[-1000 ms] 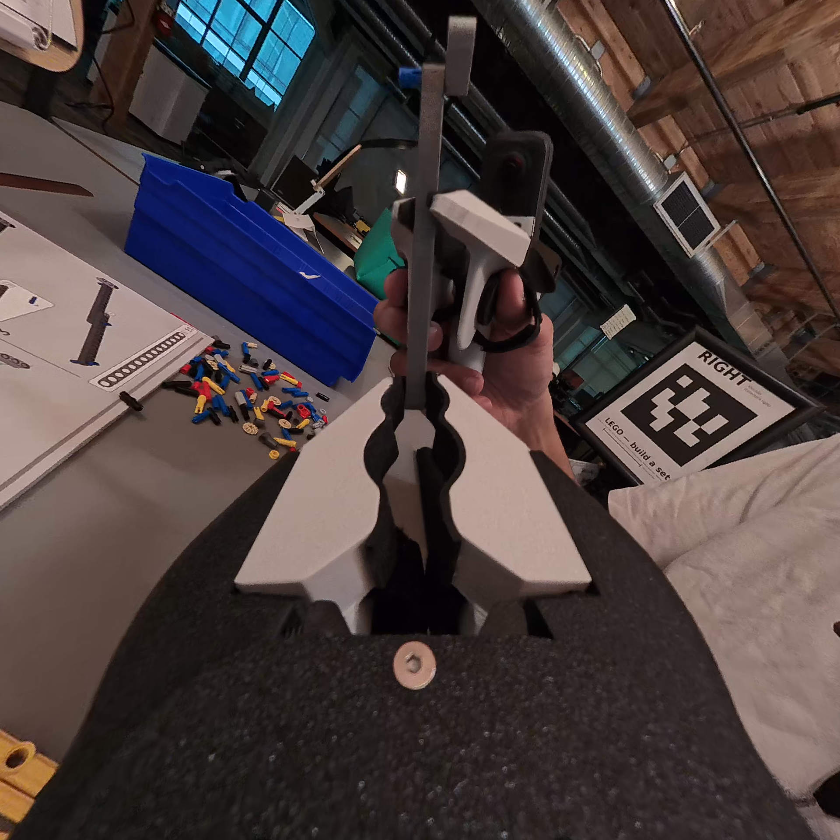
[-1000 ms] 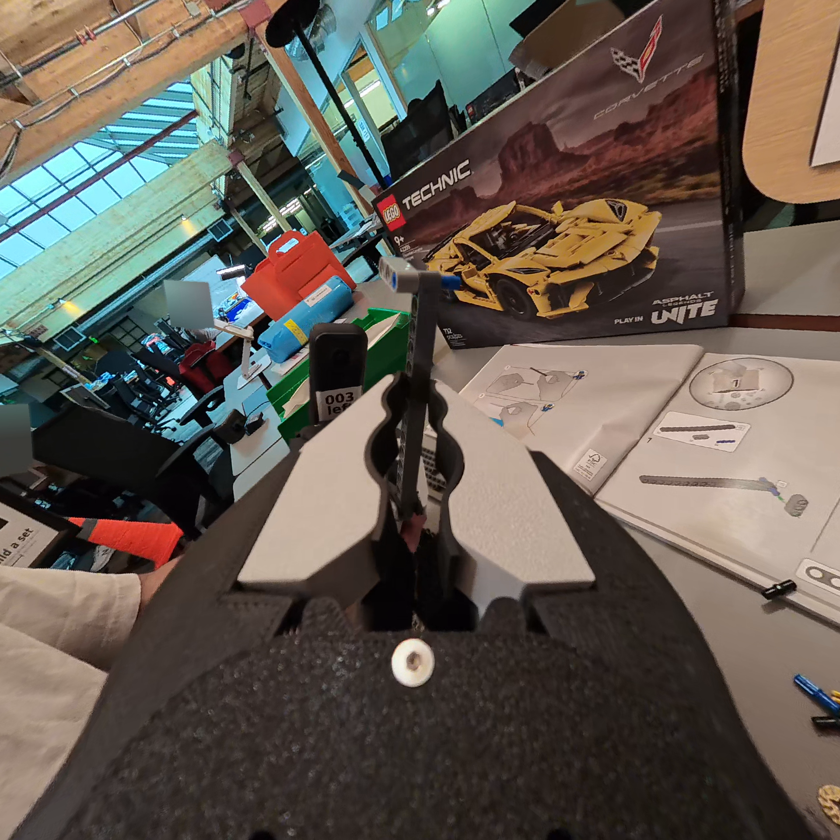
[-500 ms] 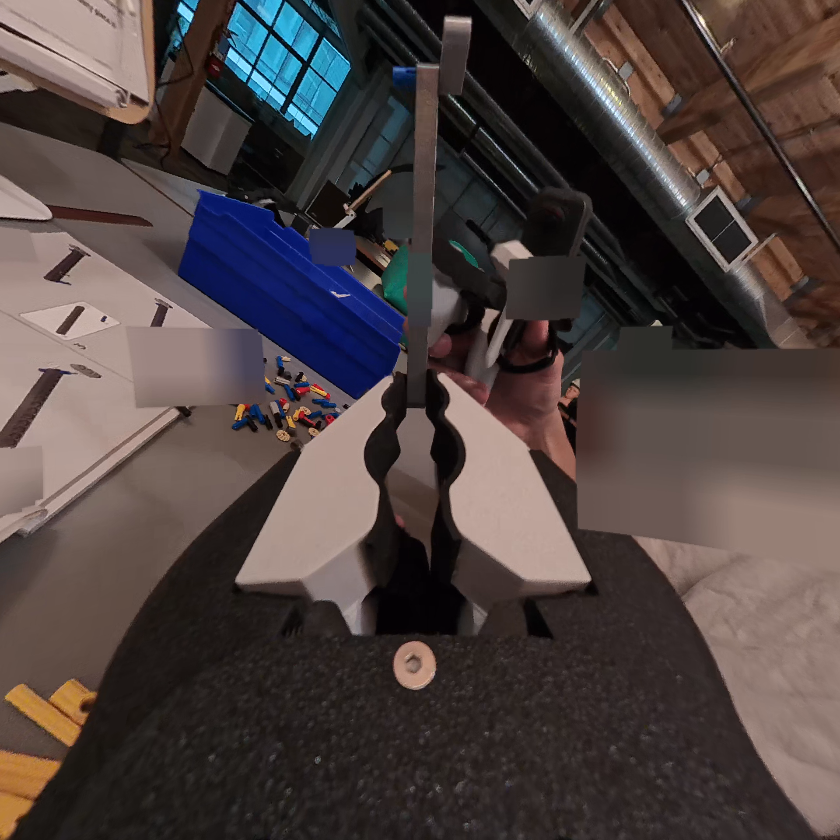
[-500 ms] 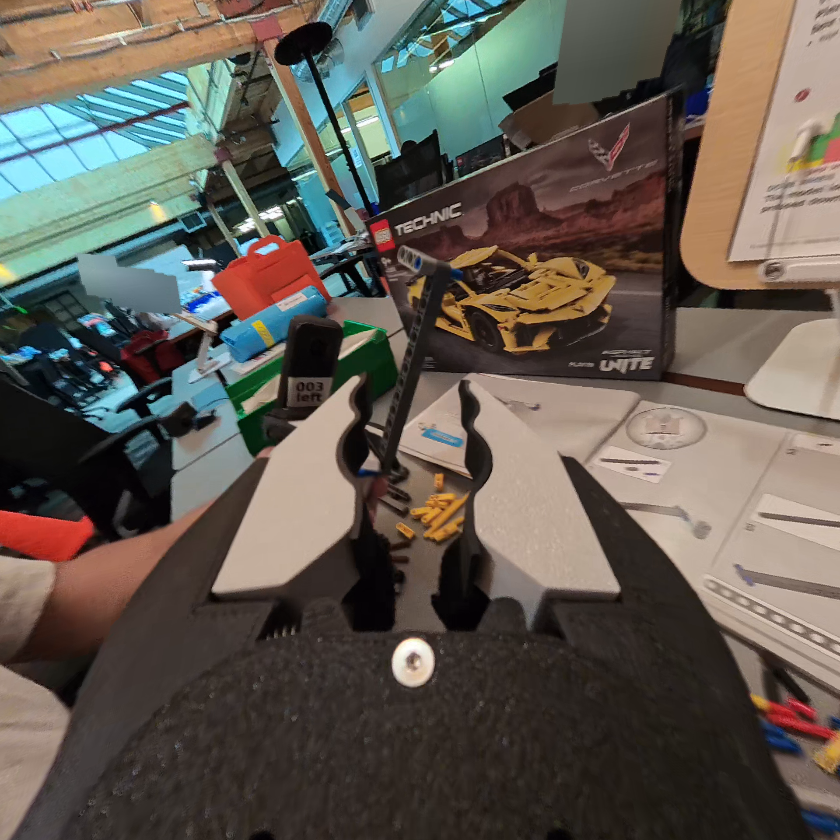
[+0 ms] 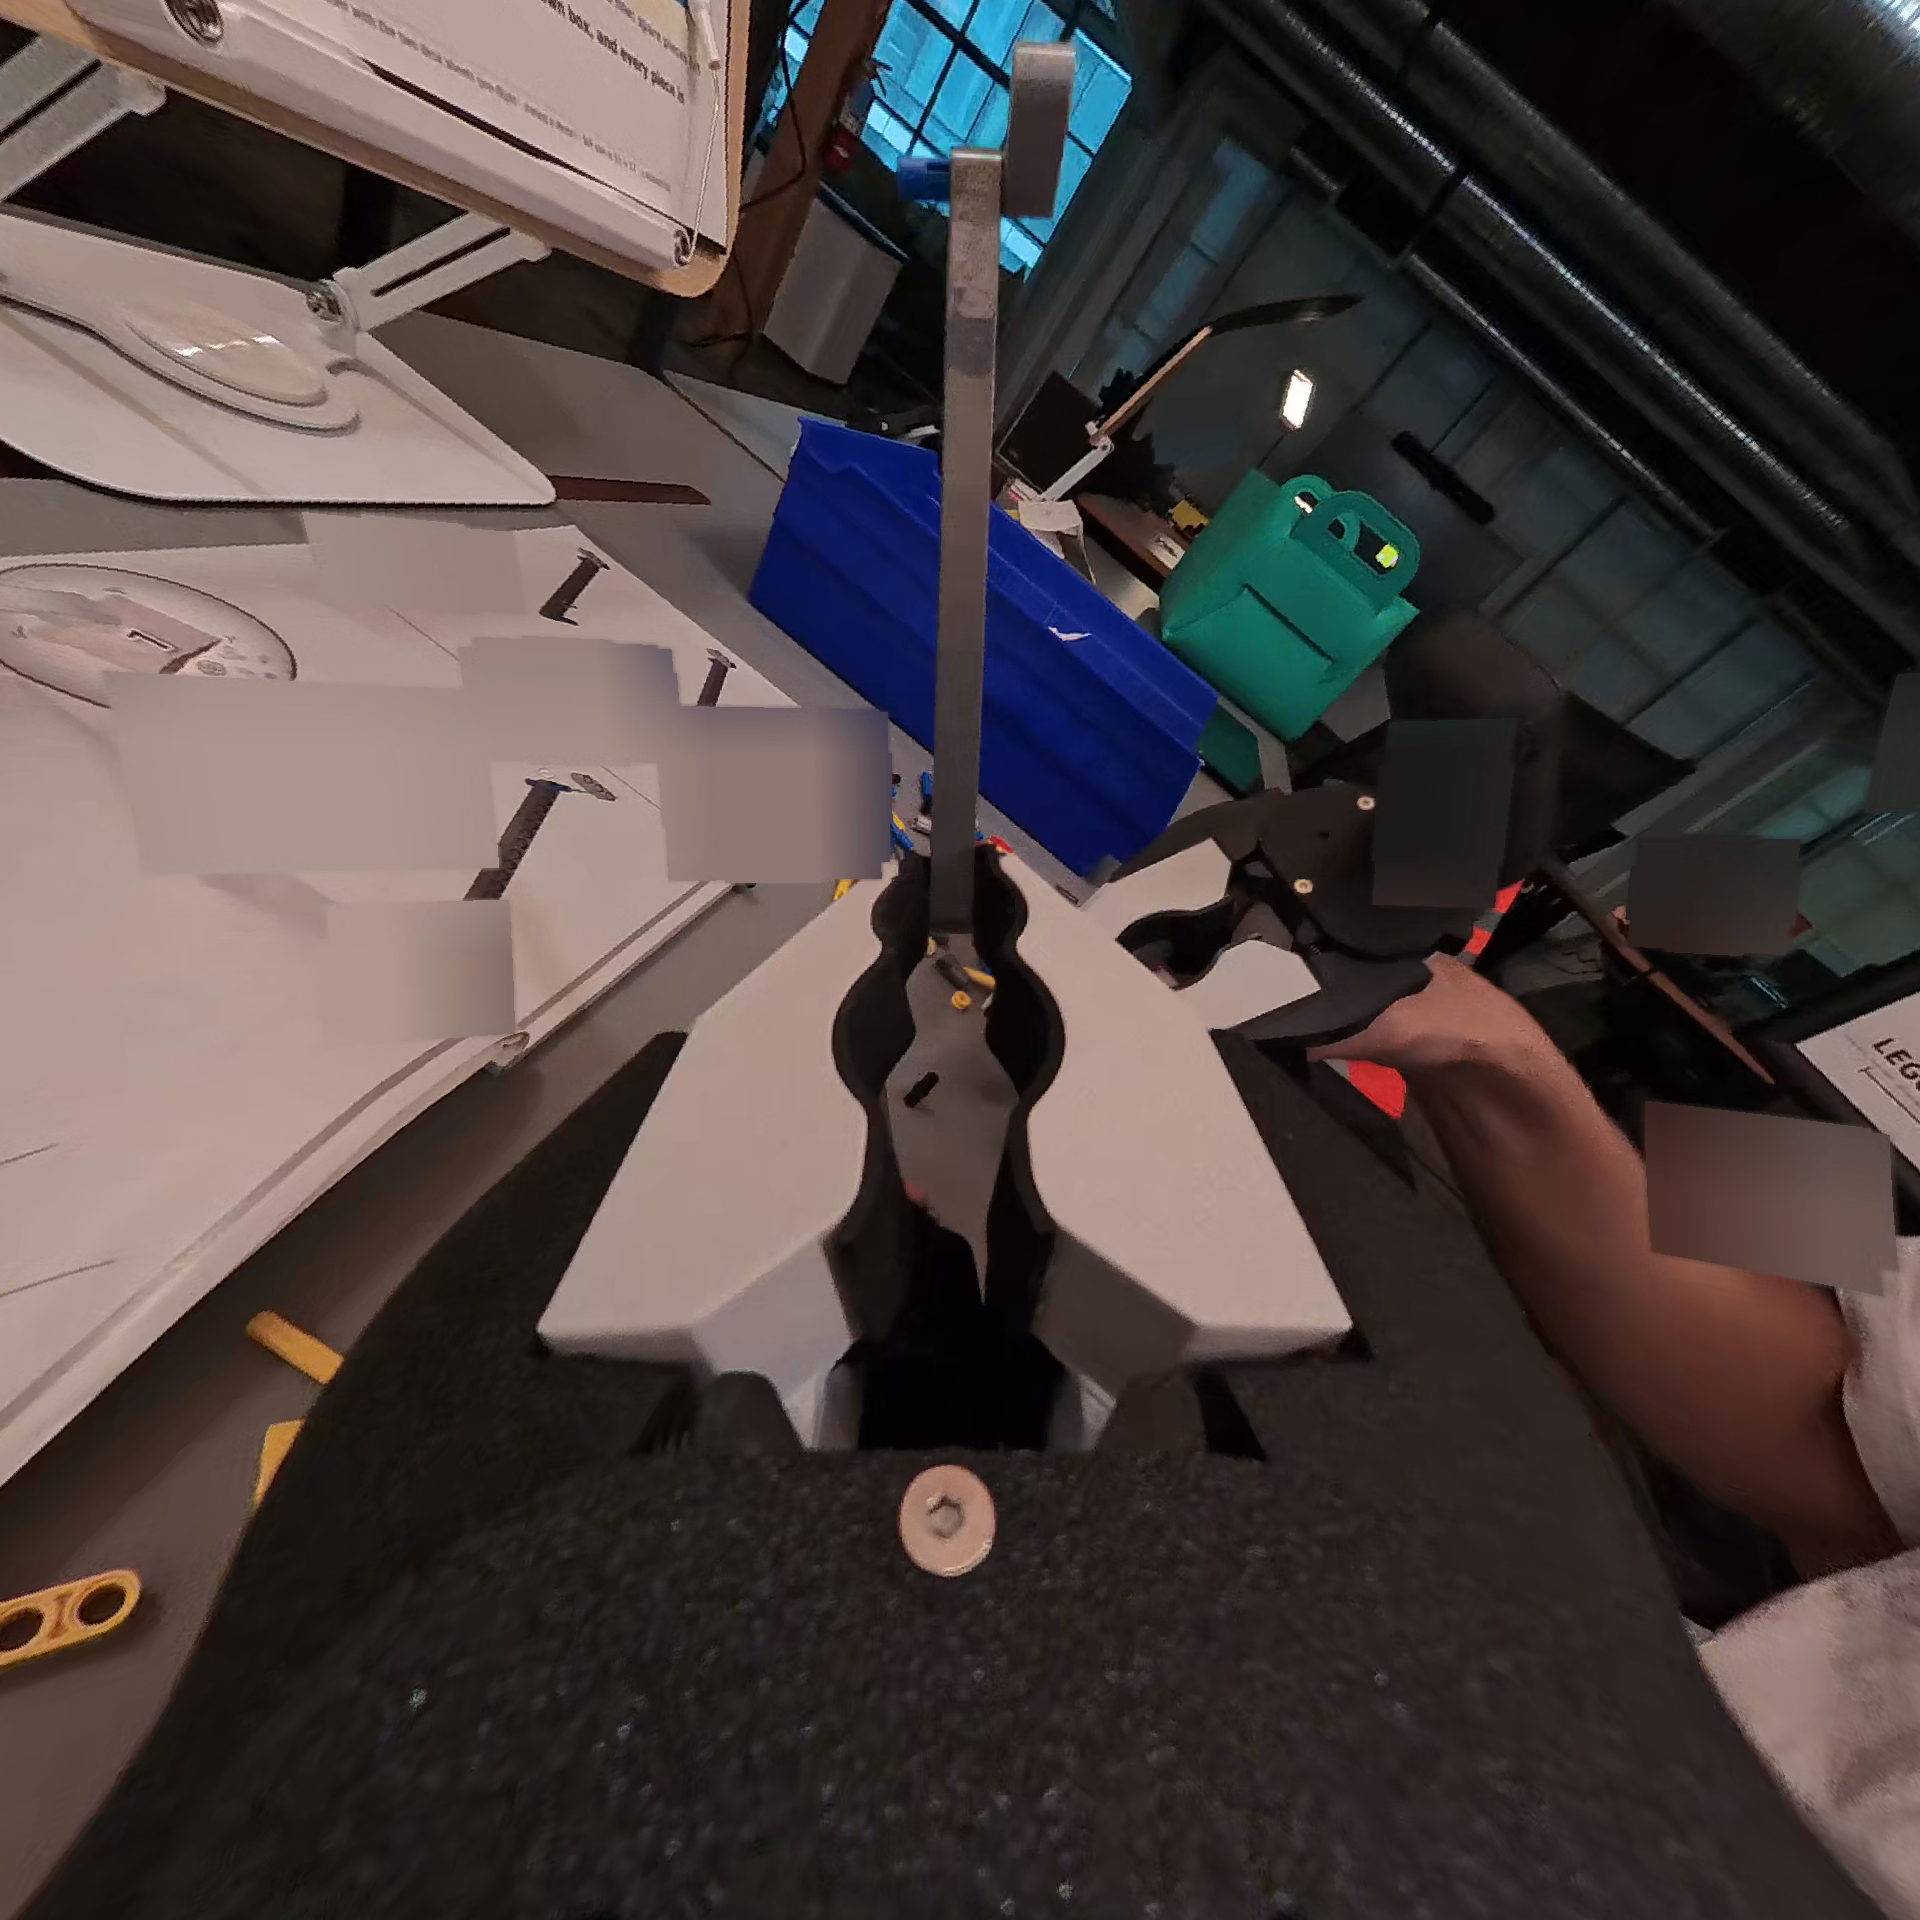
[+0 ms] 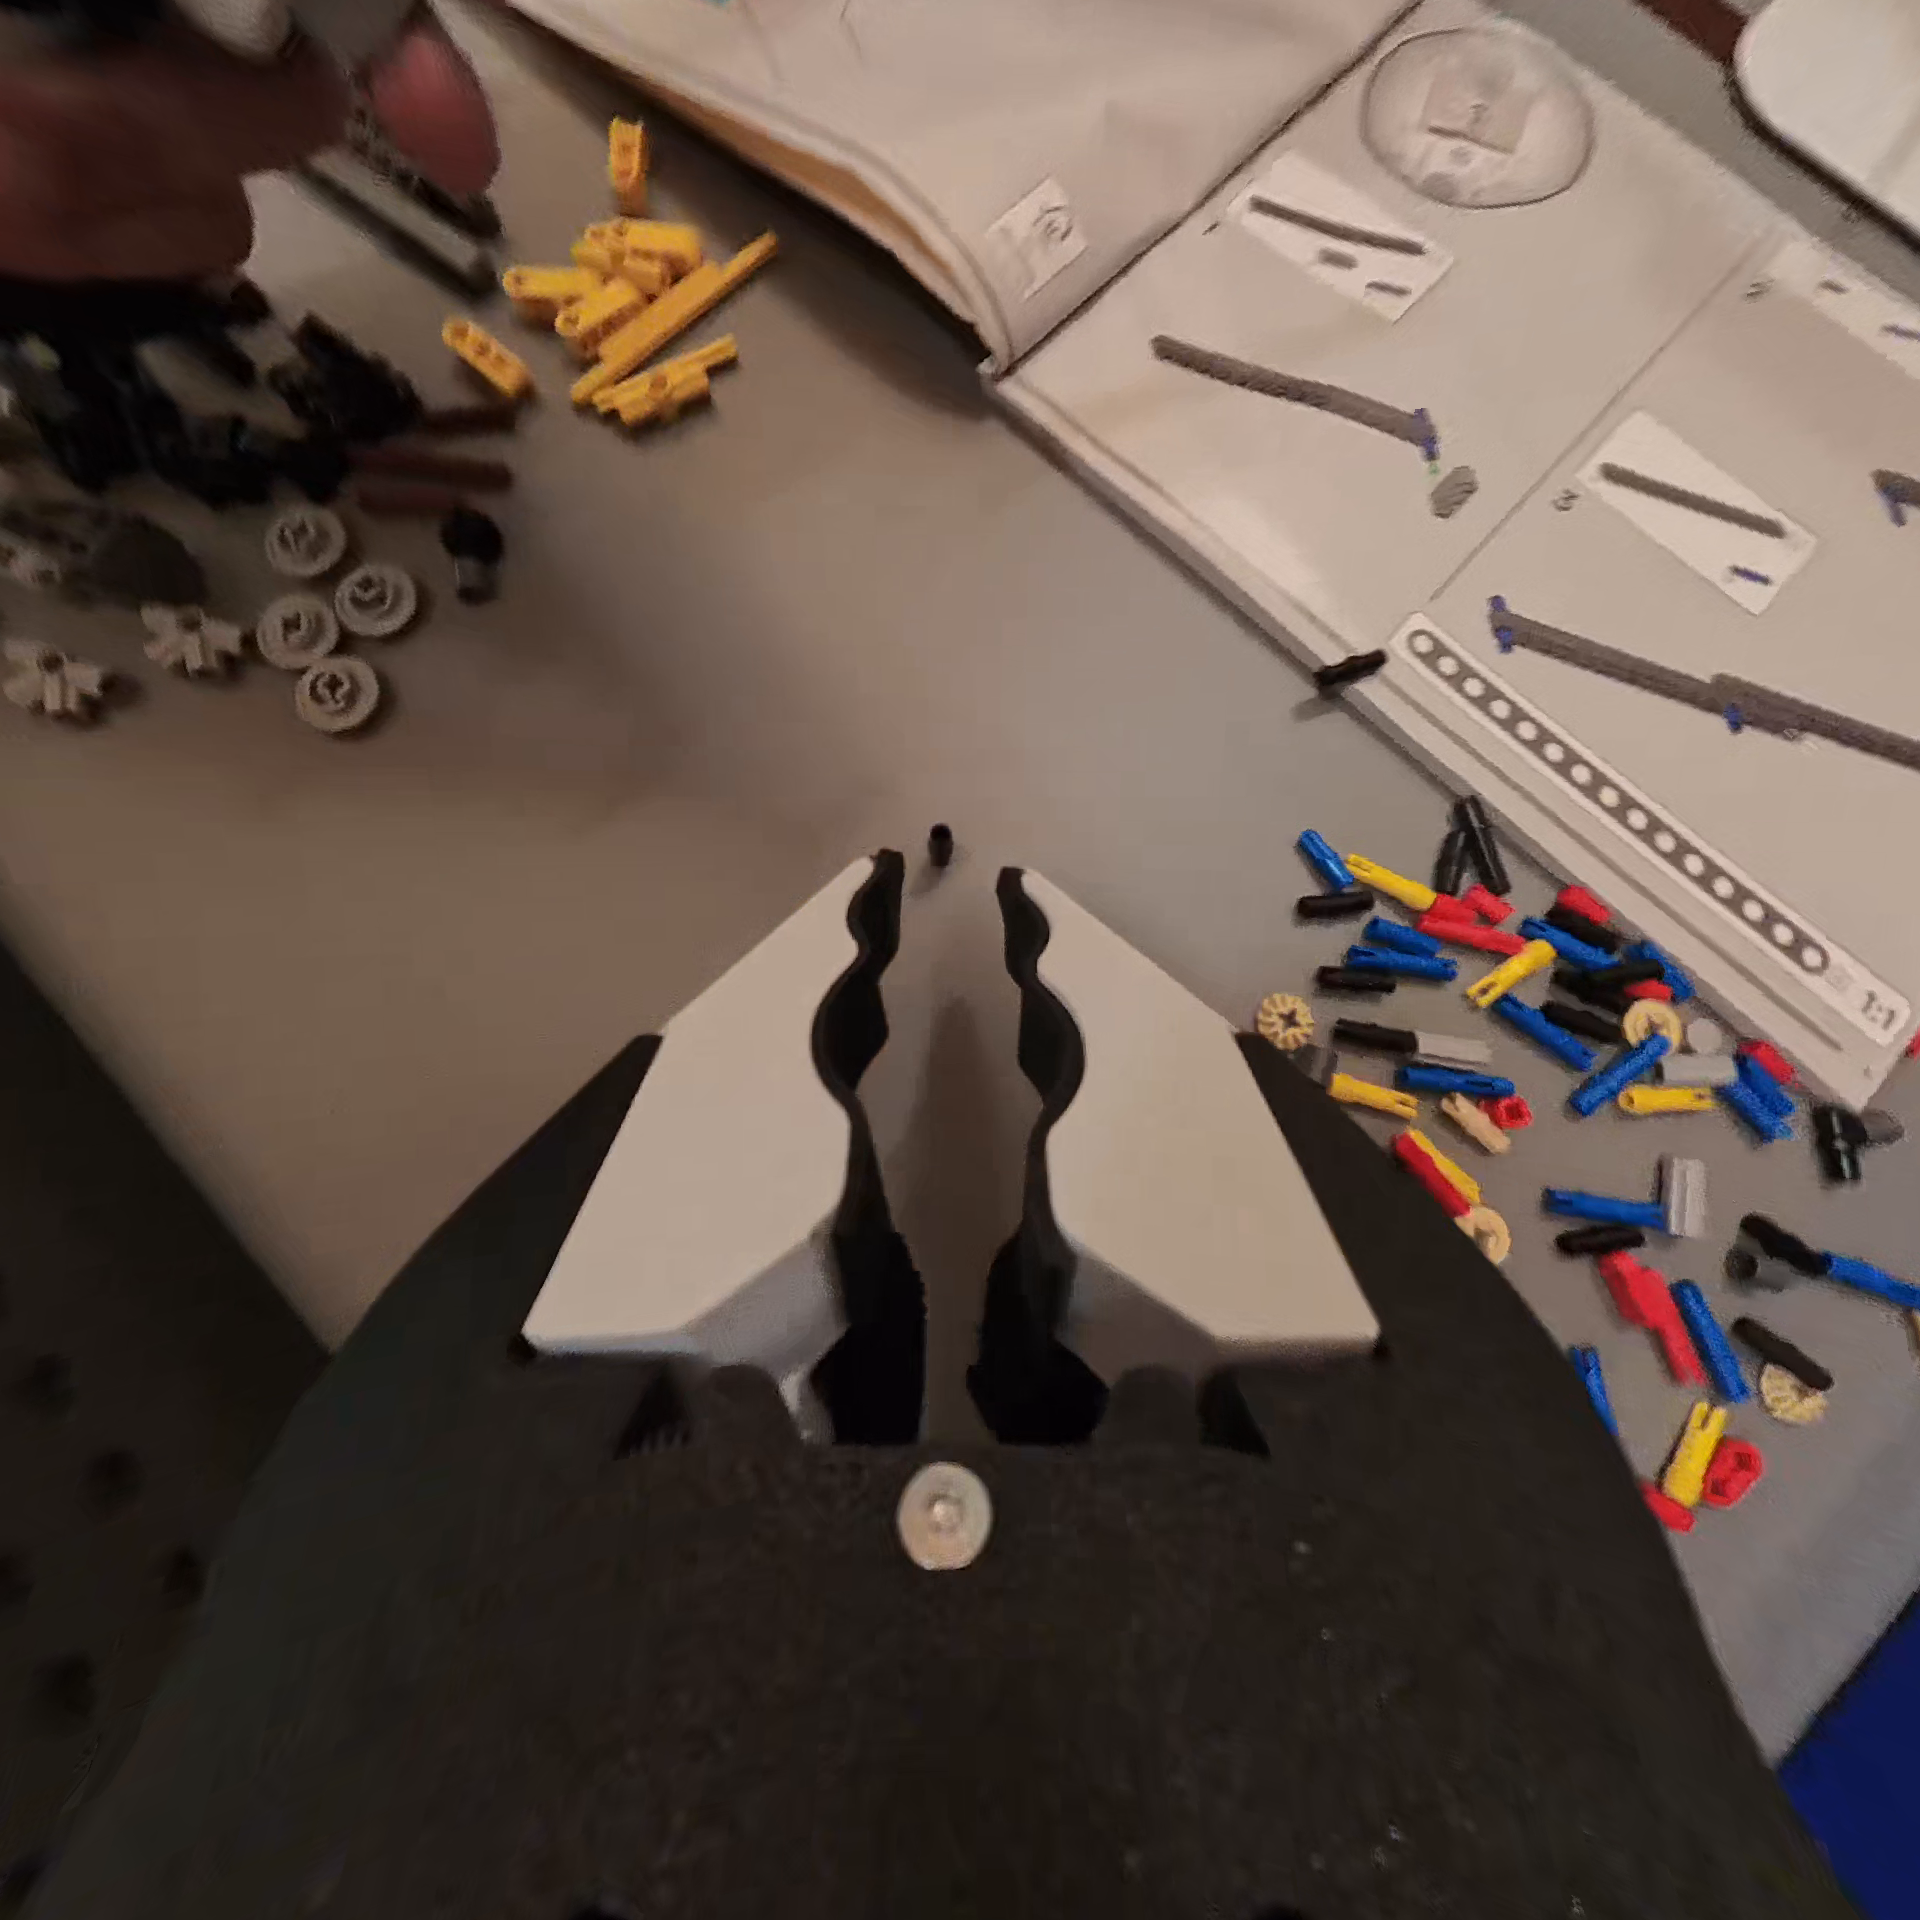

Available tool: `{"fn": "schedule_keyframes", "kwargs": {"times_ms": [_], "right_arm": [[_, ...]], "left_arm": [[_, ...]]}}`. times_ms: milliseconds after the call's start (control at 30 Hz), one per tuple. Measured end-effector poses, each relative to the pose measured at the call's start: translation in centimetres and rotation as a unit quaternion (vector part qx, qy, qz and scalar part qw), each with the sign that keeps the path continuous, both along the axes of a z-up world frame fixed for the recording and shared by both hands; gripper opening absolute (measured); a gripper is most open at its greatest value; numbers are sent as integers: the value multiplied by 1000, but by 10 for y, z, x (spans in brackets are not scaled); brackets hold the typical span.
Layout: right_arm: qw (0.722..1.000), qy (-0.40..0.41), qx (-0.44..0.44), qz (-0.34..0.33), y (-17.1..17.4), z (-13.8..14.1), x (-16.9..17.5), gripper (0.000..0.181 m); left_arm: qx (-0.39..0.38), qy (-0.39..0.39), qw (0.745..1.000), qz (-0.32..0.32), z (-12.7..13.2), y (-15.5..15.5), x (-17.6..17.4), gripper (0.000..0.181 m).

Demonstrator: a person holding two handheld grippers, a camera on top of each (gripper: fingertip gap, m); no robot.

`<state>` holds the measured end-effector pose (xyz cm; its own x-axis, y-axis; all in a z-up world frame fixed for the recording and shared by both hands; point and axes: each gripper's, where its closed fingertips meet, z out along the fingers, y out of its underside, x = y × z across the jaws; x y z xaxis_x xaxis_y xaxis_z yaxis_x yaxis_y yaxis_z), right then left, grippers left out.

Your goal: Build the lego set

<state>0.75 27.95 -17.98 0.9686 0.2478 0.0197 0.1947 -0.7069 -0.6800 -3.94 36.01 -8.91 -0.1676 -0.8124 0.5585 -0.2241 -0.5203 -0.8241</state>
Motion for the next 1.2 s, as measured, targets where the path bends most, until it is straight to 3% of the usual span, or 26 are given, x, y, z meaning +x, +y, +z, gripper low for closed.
{"fn": "schedule_keyframes", "kwargs": {"times_ms": [233, 333, 1200], "right_arm": [[986, -90, -90, 110, 11, -21, -5, 24], [979, -109, -98, 140, 13, -23, -7, 17], [963, -82, -172, 191, 13, -31, -5, 7]], "left_arm": [[11, 8, 1000, 5, -4, 3, 0, 7], [8, 6, 1000, 6, -2, 5, -1, 6], [-2, 11, 1000, -6, -5, 4, 0, 7]]}}
